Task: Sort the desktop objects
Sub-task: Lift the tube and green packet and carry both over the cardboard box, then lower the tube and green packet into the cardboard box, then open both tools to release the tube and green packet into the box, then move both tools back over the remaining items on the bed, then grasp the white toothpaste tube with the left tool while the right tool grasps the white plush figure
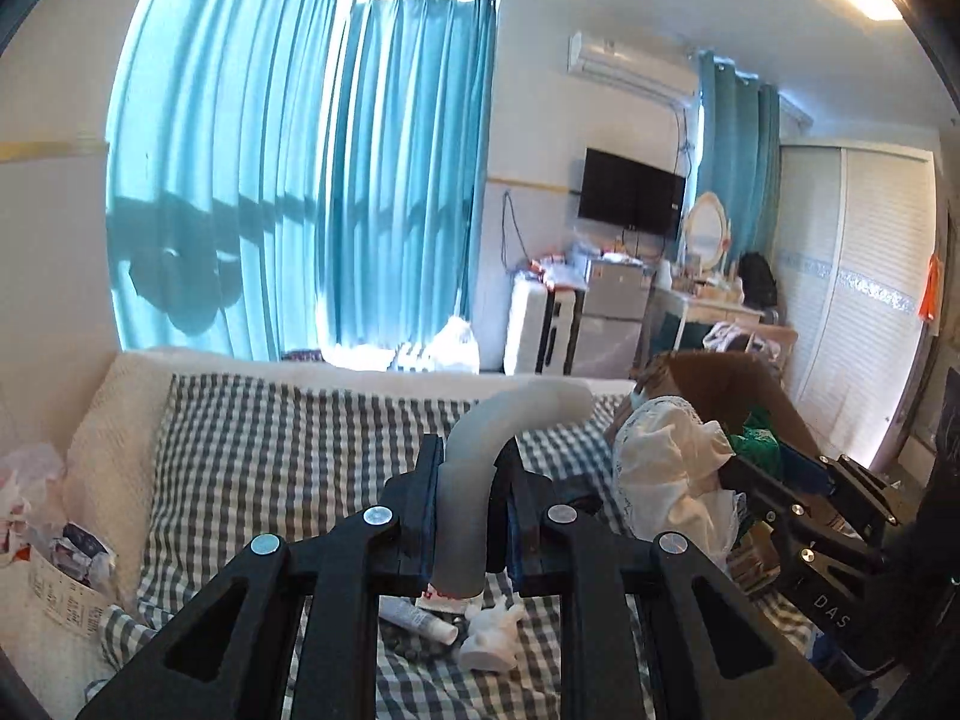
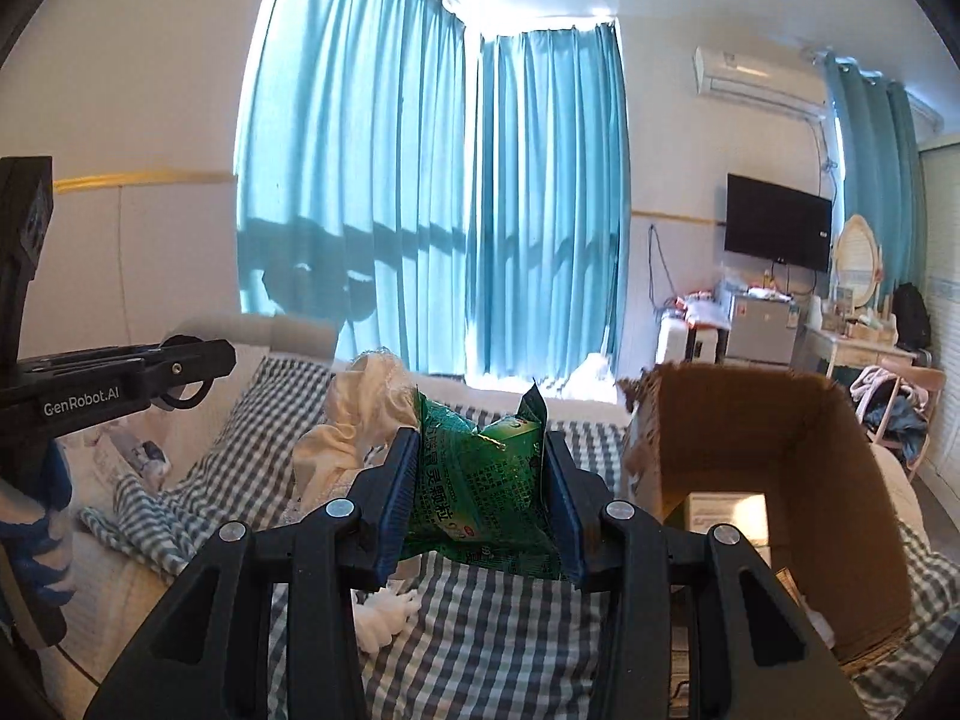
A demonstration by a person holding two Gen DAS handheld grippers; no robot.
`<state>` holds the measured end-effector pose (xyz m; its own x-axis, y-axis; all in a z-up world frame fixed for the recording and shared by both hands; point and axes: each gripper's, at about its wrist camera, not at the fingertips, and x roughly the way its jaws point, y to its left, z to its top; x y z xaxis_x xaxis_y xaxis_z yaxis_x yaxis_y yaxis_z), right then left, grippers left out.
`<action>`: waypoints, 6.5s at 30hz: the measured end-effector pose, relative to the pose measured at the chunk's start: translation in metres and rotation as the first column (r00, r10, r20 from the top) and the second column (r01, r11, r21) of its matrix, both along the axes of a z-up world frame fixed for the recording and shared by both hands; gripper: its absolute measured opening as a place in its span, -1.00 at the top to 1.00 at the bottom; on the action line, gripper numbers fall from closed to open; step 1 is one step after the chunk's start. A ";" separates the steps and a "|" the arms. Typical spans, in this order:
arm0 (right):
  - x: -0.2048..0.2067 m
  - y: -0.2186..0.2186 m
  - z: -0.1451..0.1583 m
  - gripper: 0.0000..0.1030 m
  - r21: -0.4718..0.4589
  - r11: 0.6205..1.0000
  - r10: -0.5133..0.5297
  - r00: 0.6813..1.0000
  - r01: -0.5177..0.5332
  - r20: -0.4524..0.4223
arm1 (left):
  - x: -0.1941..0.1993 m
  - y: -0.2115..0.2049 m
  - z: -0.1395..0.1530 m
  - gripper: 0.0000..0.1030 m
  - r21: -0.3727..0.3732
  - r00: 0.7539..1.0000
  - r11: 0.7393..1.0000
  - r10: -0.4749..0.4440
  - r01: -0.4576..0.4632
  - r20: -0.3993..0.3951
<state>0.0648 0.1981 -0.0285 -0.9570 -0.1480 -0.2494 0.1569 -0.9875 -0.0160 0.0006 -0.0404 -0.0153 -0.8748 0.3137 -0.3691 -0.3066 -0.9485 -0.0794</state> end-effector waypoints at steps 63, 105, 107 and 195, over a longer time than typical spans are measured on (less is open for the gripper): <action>0.044 0.184 0.027 0.21 -0.120 0.908 -0.412 0.908 0.401 -0.081 | 0.002 0.235 0.011 0.66 -0.030 0.951 0.965 -0.262 0.261 -0.166; 0.039 0.195 0.020 -0.27 -0.010 0.874 -0.485 0.874 0.485 -0.008 | -0.009 0.246 0.011 -0.81 -0.029 0.978 0.981 -0.195 0.193 -0.079; 0.046 0.192 0.026 -0.30 -0.011 0.876 -0.483 0.875 0.483 -0.022 | -0.002 0.237 0.018 -0.86 -0.024 0.978 0.983 -0.186 0.184 -0.097; -0.111 -0.070 -0.169 -0.97 -0.010 0.983 0.170 0.875 -0.186 0.454 | -0.167 -0.011 -0.242 -0.15 0.089 0.728 0.979 0.073 -0.181 0.681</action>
